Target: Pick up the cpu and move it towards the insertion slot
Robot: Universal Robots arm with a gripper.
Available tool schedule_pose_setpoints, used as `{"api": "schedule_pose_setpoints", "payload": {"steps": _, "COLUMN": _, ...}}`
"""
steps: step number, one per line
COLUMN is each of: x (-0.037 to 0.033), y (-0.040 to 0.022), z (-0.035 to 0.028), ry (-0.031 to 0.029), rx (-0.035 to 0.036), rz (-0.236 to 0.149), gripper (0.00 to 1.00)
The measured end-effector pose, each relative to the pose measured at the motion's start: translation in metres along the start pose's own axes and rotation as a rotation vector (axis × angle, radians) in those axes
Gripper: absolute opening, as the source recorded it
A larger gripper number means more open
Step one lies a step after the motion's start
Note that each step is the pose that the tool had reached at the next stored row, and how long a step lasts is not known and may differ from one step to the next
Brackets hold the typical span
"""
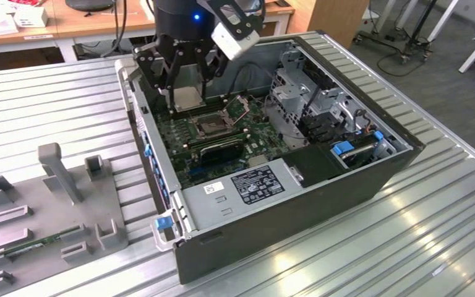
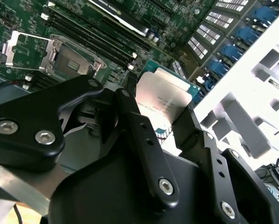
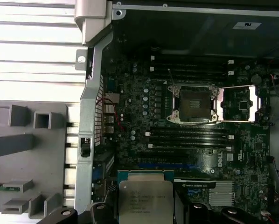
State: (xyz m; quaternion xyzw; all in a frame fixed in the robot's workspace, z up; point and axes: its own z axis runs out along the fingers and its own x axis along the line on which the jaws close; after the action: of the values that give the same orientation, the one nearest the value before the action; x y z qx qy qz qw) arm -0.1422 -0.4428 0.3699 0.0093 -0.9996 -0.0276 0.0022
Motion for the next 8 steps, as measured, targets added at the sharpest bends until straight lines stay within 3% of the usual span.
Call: {"api": "schedule_pose_setpoints", "payload": {"steps": 8, "x": -0.0121, "y": -0.0002, "z": -0.0001, "ry": 0.0000, "rx": 0.0001, "rz": 0.000, "gripper": 0.55}}
